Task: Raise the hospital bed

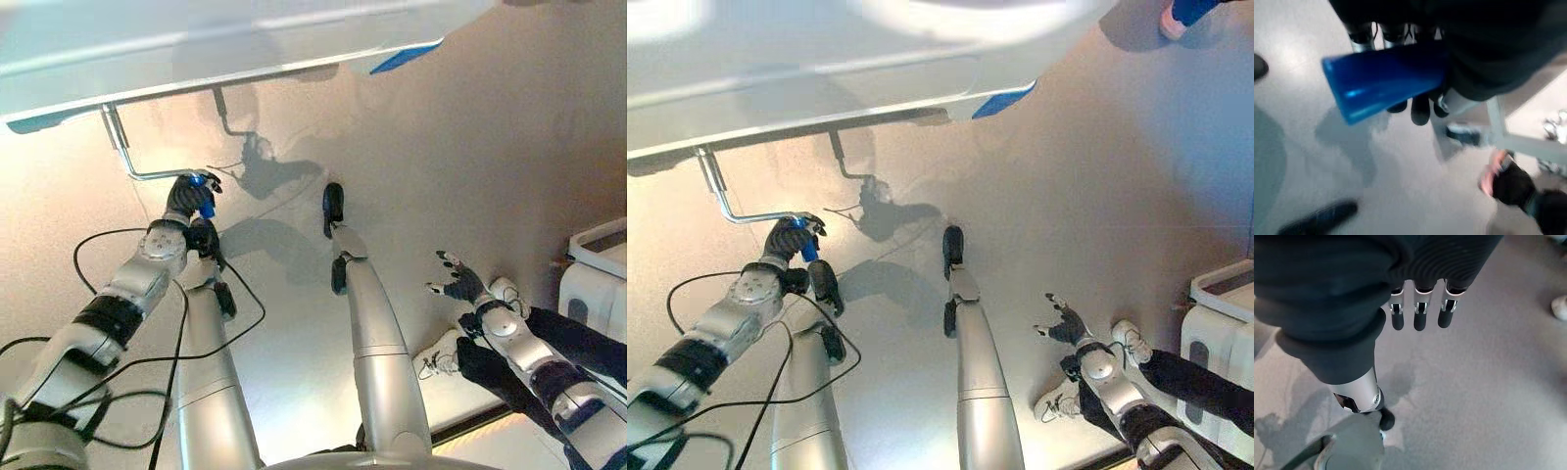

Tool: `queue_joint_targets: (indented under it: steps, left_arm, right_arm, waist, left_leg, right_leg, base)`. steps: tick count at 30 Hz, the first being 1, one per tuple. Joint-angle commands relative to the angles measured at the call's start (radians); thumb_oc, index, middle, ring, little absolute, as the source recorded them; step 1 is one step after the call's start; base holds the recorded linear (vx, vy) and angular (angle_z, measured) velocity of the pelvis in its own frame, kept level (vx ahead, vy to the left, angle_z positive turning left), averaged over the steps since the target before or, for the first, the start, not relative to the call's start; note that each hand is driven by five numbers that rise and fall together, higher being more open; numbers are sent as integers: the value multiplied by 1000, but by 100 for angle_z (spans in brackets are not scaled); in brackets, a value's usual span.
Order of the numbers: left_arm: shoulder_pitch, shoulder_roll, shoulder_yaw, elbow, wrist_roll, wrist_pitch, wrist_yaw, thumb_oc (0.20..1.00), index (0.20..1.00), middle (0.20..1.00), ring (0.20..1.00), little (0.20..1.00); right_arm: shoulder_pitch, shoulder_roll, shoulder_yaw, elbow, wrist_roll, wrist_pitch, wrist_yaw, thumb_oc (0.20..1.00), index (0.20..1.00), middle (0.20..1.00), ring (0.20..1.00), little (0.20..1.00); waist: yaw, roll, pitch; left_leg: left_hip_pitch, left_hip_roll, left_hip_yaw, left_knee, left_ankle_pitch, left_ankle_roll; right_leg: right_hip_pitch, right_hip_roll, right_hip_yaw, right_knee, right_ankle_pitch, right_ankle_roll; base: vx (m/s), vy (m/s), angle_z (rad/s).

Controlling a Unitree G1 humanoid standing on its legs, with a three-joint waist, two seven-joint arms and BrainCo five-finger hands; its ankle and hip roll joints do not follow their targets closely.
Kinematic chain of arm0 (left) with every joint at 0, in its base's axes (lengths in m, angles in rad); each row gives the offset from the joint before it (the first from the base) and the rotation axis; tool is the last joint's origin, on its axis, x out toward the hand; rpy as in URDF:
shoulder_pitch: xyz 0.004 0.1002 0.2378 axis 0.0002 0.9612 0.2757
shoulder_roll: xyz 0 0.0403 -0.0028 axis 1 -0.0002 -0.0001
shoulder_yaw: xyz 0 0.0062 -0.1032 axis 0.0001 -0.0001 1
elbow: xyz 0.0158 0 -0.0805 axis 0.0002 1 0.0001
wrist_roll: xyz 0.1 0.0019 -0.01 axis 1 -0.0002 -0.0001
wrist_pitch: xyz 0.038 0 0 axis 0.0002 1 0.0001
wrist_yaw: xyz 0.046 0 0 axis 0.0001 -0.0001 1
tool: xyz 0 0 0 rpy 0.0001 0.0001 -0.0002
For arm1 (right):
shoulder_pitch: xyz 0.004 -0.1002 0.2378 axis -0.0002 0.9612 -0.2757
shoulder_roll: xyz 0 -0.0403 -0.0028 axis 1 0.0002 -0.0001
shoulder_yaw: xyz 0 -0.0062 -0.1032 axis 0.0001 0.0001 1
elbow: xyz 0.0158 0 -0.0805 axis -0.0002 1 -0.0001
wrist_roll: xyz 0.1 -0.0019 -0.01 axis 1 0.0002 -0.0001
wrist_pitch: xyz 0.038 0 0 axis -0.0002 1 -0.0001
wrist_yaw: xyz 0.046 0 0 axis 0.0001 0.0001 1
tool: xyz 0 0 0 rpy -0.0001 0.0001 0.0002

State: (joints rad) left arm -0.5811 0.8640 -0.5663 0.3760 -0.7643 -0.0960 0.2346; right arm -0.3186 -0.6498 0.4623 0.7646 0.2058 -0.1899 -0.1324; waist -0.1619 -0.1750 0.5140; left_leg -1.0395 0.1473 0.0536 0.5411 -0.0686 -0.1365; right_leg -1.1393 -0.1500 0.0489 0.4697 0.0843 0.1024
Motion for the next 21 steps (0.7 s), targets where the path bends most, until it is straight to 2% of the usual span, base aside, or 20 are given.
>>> queue_joint_targets:
  steps: [1, 7, 12, 18, 21]
  left_arm:
    - [-31, -38, -61, -268, 90, -111, -114, 200, 200, 200, 200, 200]
    - [72, 80, -41, -499, -10, -140, -182, 200, 200, 200, 200, 200]
    - [208, 188, 36, -638, -74, -150, -232, 200, 200, 200, 200, 200]
    - [447, 278, 172, -699, -170, -156, -316, 200, 200, 200, 200, 200]
    - [497, 301, 200, -711, -186, -154, -336, 200, 200, 200, 200, 200]
  right_arm:
    - [108, -113, -23, 7, -29, 1, 11, 1000, 1000, 1000, 1000, 1000]
    - [155, -97, -50, 34, -51, -12, 23, 1000, 1000, 1000, 1000, 1000]
    - [185, -77, -69, 75, -62, -28, 32, 1000, 1000, 1000, 1000, 1000]
    - [226, -62, -82, 132, -72, -44, 59, 1000, 1000, 1000, 1000, 1000]
    - [231, -59, -86, 151, -75, -44, 67, 1000, 1000, 1000, 1000, 1000]
  waist:
    - [-35, 104, -27]
    - [-12, 127, -43]
    - [14, 146, -53]
    - [52, 161, -63]
    - [62, 164, -65]
  left_leg:
    - [4, 11, -21, -73, 36, 48]
    - [44, -9, -23, -147, 74, 51]
    - [56, -21, -22, -147, 75, 53]
    - [89, -40, -30, -145, 73, 56]
    - [104, -47, -28, -152, 74, 58]
  right_leg:
    - [7, 37, -62, -14, -44, -3]
    - [41, 20, -70, -47, -33, 6]
    - [60, 8, -75, -47, -33, 12]
    - [107, -17, -91, -55, -31, 22]
    - [129, -25, -97, -72, -25, 26]
  base:
    - [4, -9, 9]
    - [12, -5, 11]
    - [11, 12, 6]
    - [13, 27, 8]
    - [-9, 55, 10]
